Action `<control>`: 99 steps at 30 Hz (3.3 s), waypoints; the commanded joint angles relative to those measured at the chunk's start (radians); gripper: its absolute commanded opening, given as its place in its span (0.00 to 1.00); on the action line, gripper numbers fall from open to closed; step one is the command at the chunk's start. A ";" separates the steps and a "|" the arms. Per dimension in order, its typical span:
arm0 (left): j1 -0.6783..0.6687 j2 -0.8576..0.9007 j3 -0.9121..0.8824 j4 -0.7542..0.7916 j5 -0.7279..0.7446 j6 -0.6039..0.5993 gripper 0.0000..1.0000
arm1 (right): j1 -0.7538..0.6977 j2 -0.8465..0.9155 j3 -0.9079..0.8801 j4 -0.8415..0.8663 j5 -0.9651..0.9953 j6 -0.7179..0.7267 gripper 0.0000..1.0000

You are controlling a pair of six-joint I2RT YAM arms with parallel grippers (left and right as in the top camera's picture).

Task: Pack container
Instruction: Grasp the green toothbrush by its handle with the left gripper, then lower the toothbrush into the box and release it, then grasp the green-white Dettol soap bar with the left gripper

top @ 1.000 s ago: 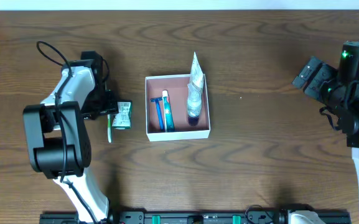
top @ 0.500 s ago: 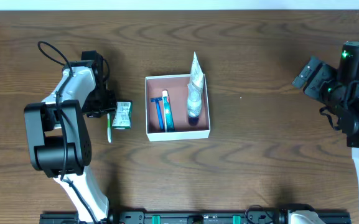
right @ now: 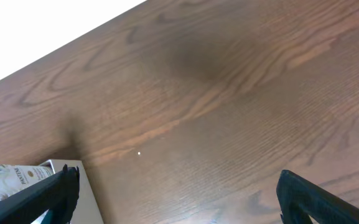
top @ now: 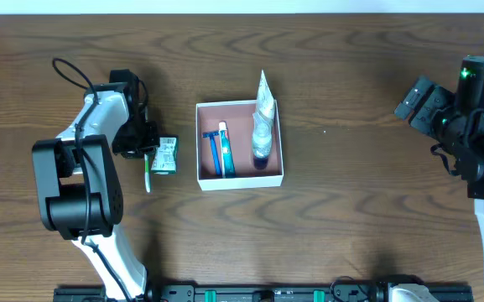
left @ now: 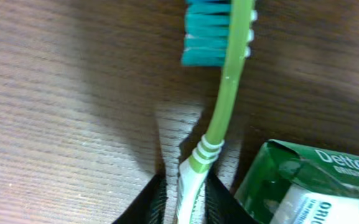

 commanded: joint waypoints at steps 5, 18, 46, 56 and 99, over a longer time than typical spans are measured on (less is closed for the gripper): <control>0.005 0.006 -0.026 0.000 0.010 0.015 0.13 | -0.007 -0.001 0.008 0.000 0.003 0.010 0.99; -0.016 -0.288 0.123 -0.163 0.019 0.010 0.09 | -0.007 -0.001 0.008 0.000 0.004 0.010 0.99; -0.559 -0.209 0.053 0.055 -0.147 -0.295 0.07 | -0.007 -0.001 0.008 -0.001 0.004 0.011 0.99; -0.567 -0.153 0.051 0.040 -0.148 -0.360 0.13 | -0.007 -0.001 0.008 0.000 0.004 0.010 0.99; -0.166 -0.210 -0.016 -0.087 -0.037 -0.026 0.57 | -0.007 -0.001 0.008 -0.001 0.004 0.010 0.99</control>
